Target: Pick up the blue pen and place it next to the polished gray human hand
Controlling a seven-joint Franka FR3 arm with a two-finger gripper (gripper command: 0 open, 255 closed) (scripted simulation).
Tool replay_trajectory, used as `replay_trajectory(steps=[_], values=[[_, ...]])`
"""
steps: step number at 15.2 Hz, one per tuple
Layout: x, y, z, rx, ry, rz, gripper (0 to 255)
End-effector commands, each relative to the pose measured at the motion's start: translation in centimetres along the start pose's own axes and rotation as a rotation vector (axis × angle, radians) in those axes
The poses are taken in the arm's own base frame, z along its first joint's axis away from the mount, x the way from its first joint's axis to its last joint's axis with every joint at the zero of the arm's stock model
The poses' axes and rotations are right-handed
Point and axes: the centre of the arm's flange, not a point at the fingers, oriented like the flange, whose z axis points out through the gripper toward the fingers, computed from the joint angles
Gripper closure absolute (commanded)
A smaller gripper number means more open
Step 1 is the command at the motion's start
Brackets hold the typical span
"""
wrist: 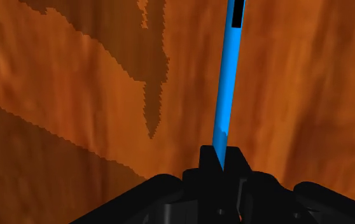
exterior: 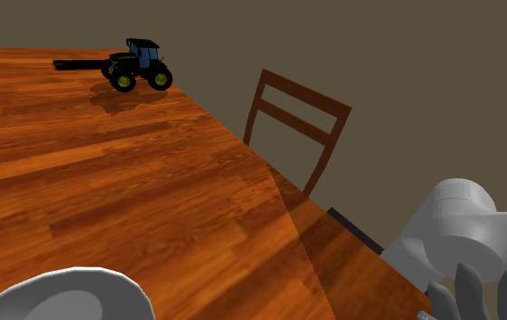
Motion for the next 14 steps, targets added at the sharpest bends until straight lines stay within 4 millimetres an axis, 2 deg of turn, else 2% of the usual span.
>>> replay_trajectory(steps=[1, 3, 11, 12, 14], values=[[-0.1, 0.0, 1.4, 0.013, 0.017, -0.001, 255], [-0.2, 0.0, 2.8, 0.013, 0.017, -0.001, 255], [-0.2, 0.0, 2.8, 0.013, 0.017, -0.001, 255], [-0.5, 0.6, 3.9, 0.015, 0.017, -0.003, 0], [-1.2, 0.0, 4.2, 0.014, 0.019, -0.003, 0]])
